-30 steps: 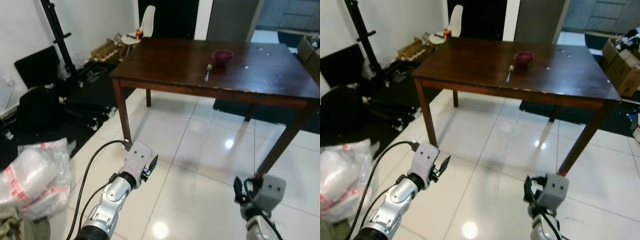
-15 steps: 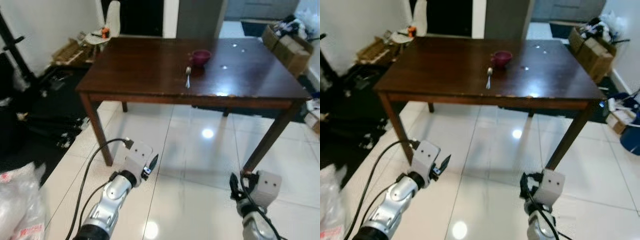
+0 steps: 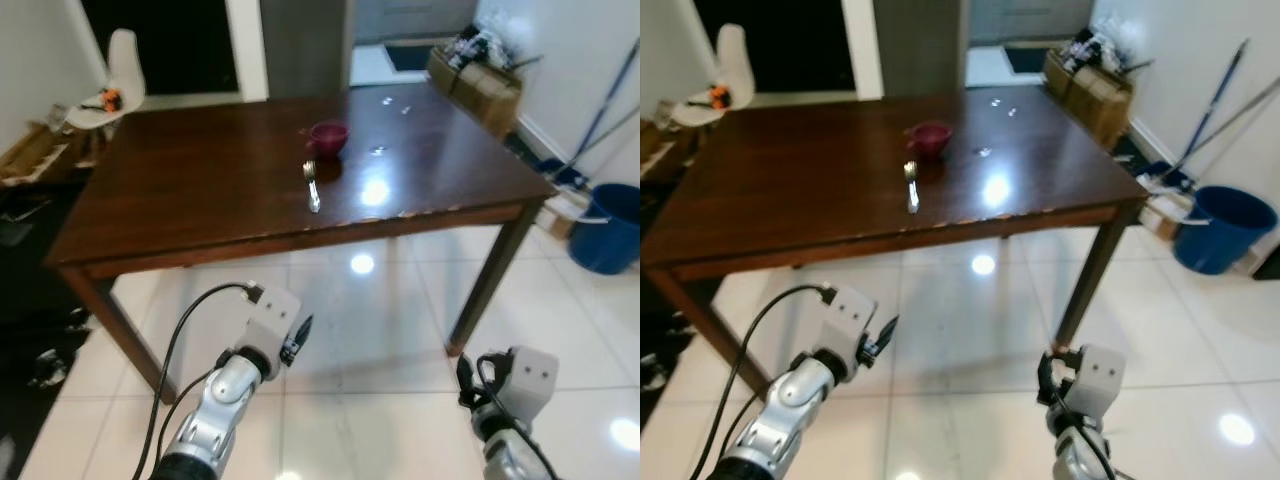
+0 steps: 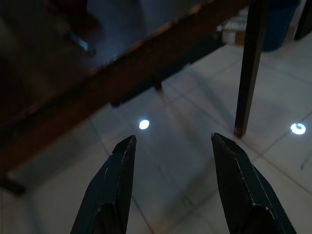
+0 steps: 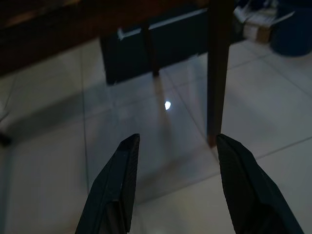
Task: Setting the table
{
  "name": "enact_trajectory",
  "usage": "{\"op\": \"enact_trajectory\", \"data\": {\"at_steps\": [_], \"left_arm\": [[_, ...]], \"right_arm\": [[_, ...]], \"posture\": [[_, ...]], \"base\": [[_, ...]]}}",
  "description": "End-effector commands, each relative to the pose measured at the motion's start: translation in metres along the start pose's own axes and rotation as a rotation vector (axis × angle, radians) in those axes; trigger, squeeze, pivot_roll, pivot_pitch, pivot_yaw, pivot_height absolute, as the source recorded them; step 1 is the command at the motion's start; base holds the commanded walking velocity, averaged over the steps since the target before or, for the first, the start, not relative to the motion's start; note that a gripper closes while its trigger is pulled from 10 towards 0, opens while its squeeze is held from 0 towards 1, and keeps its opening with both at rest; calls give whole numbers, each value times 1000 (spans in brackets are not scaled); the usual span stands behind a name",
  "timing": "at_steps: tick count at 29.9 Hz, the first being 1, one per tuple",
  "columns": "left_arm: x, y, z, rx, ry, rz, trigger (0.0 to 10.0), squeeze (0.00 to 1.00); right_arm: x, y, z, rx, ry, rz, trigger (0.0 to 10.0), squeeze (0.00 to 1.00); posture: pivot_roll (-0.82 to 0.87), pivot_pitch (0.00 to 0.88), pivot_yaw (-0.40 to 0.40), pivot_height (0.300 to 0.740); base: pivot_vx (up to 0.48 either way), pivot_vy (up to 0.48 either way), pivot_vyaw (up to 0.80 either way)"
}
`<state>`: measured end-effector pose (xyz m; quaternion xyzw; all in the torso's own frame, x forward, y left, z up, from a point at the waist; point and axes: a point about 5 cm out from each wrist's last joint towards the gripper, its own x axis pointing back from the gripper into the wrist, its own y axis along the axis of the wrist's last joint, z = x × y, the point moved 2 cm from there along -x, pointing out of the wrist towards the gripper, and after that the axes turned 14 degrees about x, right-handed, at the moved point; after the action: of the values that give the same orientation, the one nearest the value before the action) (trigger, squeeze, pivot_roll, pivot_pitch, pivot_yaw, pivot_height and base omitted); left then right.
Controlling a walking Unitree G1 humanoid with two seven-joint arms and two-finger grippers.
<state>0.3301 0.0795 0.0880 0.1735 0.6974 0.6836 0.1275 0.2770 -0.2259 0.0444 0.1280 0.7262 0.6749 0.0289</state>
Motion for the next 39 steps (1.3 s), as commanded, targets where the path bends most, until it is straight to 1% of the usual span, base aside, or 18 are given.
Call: {"op": "enact_trajectory", "data": {"at_steps": [1, 4, 6, 8, 10, 11, 12, 13, 14, 16, 17, 18, 19, 20, 24, 28, 34, 39], "left_arm": [[4, -2, 9, 9, 30, 14, 10000, 0], [1, 6, 8, 15, 31, -13, 10000, 0], [-2, 16, 9, 18, 44, -50, 10000, 0], [-2, 18, 9, 18, 50, -58, 10000, 0], [-3, 27, 16, 21, 99, -92, 10000, 0], [-3, 27, 16, 21, 99, -92, 10000, 0], [-1, 34, 25, 29, 160, -122, 10000, 0], [0, 37, 30, 35, 194, -134, 10000, 0], [0, 37, 30, 35, 194, -134, 10000, 0], [6, 43, 44, 54, 271, -159, 10000, 0], [6, 43, 44, 54, 271, -159, 10000, 0], [13, 47, 56, 72, 328, -172, 10000, 0], [18, 49, 62, 75, 349, -178, 10000, 0], [18, 49, 62, 75, 349, -178, 10000, 0], [33, 53, 71, 67, 377, -193, 10000, 0], [40, 53, 70, 57, 399, -194, 10000, 0], [44, 56, 70, 40, 401, -187, 10000, 0], [46, 61, 76, 26, 395, -174, 10000, 0]], "right_arm": [[1, -3, 8, 0, 18, 15, 10000, 0], [-1, 6, 8, 25, 24, -18, 10000, 0], [-5, 22, 9, 59, 49, -77, 10000, 0], [-6, 26, 10, 63, 58, -91, 10000, 0], [-9, 44, 23, 72, 153, -154, 10000, 0], [-9, 44, 23, 72, 153, -154, 10000, 0], [-8, 60, 39, 66, 260, -208, 10000, 0], [-7, 67, 47, 58, 312, -233, 10000, 0], [-7, 67, 47, 58, 312, -233, 10000, 0], [-2, 81, 65, 49, 410, -276, 10000, 0], [-2, 81, 65, 49, 410, -276, 10000, 0], [2, 91, 81, 55, 483, -306, 10000, 0], [4, 97, 91, 57, 523, -325, 10000, 0], [4, 97, 91, 57, 523, -325, 10000, 0], [8, 112, 116, 51, 598, -366, 10000, 0], [4, 112, 119, 55, 610, -343, 10000, 0], [-8, 99, 107, 57, 549, -270, 10000, 0], [-14, 97, 107, 54, 548, -250, 10000, 0]], "posture": [[-142, 0, 132, 740], [-141, 0, 132, 740], [-143, 0, 134, 740], [-143, 0, 134, 740], [-143, 0, 136, 740], [-143, 0, 136, 740], [-142, 0, 136, 740], [-142, 0, 136, 740], [-142, 0, 136, 740], [-134, 0, 132, 740], [-134, 0, 132, 740], [-122, 0, 126, 740], [-116, 0, 121, 740], [-116, 0, 121, 740], [-80, 0, 91, 740], [-48, 0, 68, 740], [-5, 0, 54, 740], [21, 0, 49, 740]], "base": [[480, 0, 0], [480, 0, 0], [480, 0, 0], [480, 0, 0], [480, 0, 0], [480, 0, 0], [480, 0, 0], [480, 0, 0], [480, 0, 0], [480, 0, 0], [480, 0, 0], [480, 0, 0], [480, 0, 0], [480, 0, 0], [480, 0, 0], [480, 0, 0], [473, 0, 0], [454, 0, 0]]}}
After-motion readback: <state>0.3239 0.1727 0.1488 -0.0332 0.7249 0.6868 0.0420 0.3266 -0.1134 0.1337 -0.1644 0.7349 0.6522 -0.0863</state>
